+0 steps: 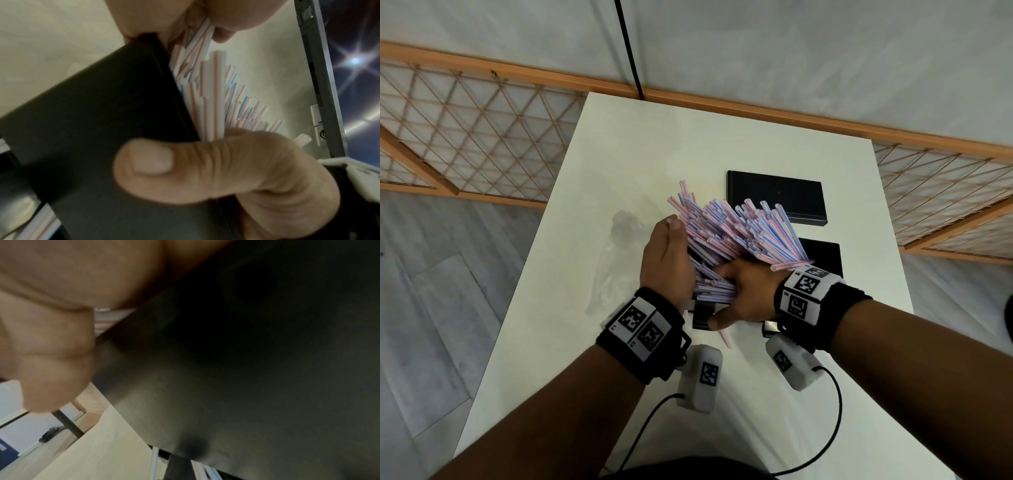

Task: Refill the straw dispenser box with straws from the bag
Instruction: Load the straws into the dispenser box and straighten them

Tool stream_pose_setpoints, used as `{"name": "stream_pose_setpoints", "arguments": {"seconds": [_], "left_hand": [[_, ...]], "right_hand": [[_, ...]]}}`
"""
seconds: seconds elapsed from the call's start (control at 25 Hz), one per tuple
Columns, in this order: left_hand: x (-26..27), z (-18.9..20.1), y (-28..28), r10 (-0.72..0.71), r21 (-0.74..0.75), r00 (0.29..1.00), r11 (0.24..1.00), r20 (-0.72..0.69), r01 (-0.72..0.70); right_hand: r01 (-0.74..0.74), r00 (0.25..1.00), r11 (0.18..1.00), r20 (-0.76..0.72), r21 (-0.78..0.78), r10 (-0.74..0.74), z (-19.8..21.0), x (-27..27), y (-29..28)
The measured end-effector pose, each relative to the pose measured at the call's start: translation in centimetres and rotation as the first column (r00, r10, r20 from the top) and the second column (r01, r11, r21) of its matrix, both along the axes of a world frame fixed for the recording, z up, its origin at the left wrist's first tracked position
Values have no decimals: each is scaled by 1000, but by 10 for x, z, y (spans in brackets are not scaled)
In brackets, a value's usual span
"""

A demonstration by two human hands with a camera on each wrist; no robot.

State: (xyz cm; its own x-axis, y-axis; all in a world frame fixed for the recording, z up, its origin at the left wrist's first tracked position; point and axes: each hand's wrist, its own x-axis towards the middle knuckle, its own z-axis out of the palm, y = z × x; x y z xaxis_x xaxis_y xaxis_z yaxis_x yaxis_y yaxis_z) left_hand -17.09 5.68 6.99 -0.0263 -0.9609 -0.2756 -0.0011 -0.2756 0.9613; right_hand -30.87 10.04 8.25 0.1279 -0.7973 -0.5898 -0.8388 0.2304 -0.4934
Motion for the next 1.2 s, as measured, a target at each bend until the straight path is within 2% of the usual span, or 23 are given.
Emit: {"name": "stream_pose_setpoints", "arguments": {"seconds": [0.08, 0.2, 0.32, 0.44, 0.56, 0.64, 0.88, 1.04, 1.2], "left_hand": [[0, 1, 1, -7, -15, 1000, 1000, -8, 7], [2, 7, -1, 31, 3, 999, 1000, -26, -31], [6, 11, -8, 59, -5, 996, 998, -69, -60], [9, 12, -12, 94, -27, 992, 995, -80, -96], [7, 7, -13, 84, -8, 993, 996, -88, -86], [4, 4, -10, 38, -9, 998, 999, -50, -38], [5, 8, -15, 57, 15, 997, 998, -54, -56], [6, 6, -16, 90, 13, 994, 996, -64, -90], [7, 3, -15, 102, 64, 993, 993, -62, -98]], "right_hand": [[0, 1000, 1000, 3, 2, 0, -1, 2, -2], [-14, 1000, 992, 20, -126, 16, -1, 9, -4], [27, 994, 977, 114, -213, -3, 4, 10, -6], [27, 999, 963, 42, -267, -16, 8, 10, -6], [-39, 995, 979, -94, -199, 21, 2, 11, -2], [-43, 992, 981, -124, -190, 19, -3, 9, 1], [48, 995, 982, -78, -181, -63, -10, 7, 3], [79, 997, 961, 7, -265, -81, 6, 8, 2], [80, 995, 965, -41, -248, -93, 12, 8, 7]]}}
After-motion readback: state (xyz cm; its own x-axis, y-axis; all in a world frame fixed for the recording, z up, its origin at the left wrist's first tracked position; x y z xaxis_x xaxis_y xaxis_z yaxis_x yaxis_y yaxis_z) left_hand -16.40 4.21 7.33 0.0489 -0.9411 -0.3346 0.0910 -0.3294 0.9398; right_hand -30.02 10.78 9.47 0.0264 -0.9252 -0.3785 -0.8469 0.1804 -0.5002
